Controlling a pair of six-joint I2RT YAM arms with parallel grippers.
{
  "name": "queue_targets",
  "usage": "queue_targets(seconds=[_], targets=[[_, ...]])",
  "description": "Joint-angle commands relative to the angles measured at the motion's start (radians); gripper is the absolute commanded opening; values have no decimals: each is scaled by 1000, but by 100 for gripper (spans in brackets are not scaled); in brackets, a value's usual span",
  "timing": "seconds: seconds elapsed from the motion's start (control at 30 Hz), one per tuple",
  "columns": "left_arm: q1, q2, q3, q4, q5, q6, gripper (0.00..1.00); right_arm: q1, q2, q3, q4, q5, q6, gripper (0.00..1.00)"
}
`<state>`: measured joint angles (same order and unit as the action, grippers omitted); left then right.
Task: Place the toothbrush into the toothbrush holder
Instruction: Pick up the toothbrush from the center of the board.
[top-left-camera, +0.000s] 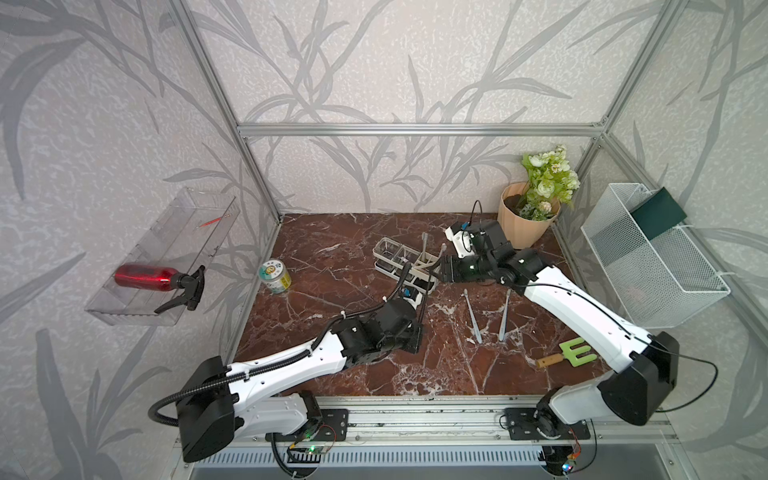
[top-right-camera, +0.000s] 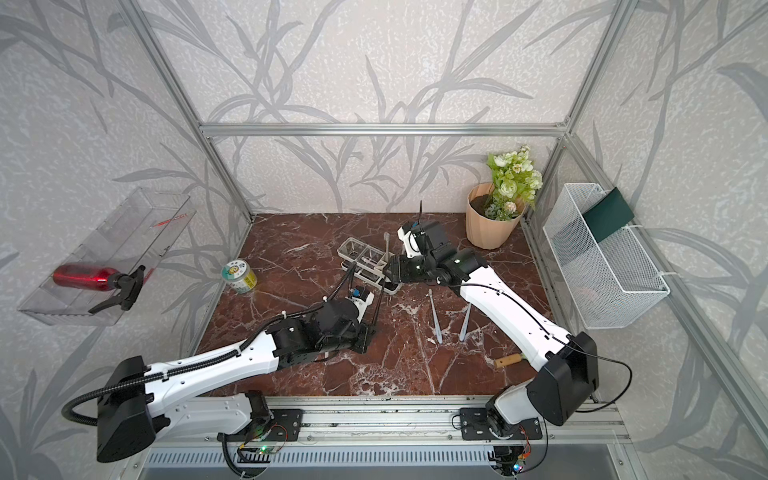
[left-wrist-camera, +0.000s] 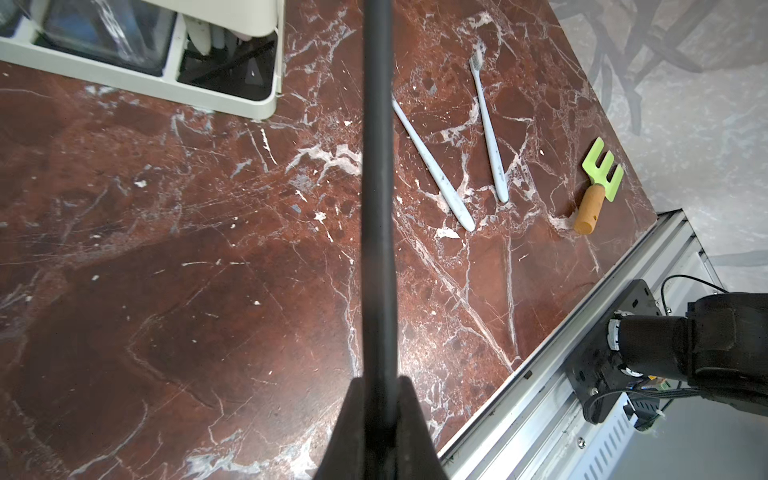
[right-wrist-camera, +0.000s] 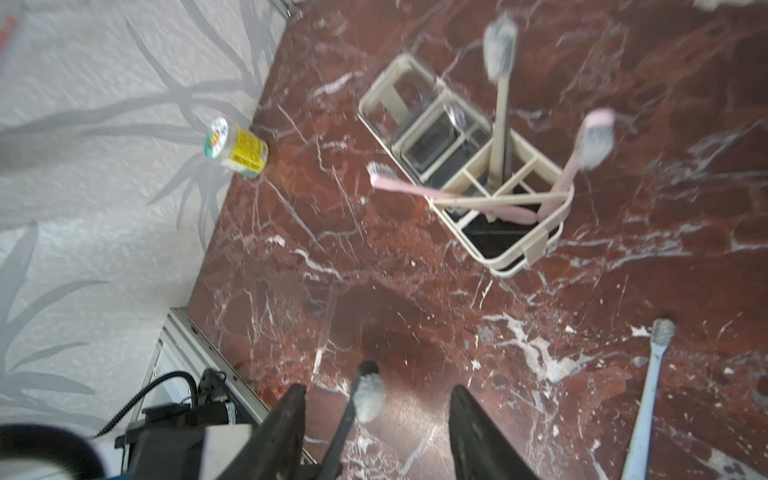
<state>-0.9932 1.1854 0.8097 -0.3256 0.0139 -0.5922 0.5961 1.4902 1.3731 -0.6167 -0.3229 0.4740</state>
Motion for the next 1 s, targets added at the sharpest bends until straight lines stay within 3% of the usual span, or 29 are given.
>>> queue_targets(seconds=[0.0,0.63,0.97], targets=[[-2,-27,33,-51,-34,42,0,-2,18,15,-52,-52,-41,56],[-1,-13,37,-49,-37,48,0,-2,39,-49,104,-199,-2,35],[-2,-26,28,-47,-43,55,0,-1,35,-60,122,-189,5,25]])
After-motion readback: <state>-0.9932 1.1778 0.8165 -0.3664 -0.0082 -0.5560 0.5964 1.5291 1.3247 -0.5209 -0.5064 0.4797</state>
